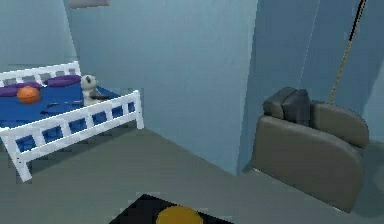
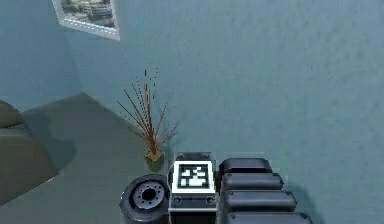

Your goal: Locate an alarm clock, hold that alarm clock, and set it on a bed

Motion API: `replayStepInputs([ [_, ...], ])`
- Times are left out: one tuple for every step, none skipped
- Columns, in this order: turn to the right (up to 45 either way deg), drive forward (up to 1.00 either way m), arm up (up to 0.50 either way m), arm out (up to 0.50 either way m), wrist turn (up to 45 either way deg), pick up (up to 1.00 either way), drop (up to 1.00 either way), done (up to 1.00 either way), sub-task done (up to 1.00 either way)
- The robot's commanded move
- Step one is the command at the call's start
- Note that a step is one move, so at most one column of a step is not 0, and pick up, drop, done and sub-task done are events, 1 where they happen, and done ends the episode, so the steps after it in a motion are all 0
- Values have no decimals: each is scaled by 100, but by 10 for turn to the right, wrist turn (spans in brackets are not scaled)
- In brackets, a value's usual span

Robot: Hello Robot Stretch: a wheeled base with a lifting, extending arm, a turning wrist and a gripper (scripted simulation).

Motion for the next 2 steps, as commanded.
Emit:
replayStepInputs([
  [0, 15, 0, 0, 0, 0, 0, 0, 0],
  [-450, 0, 0, 0, 0, 0, 0, 0, 0],
])
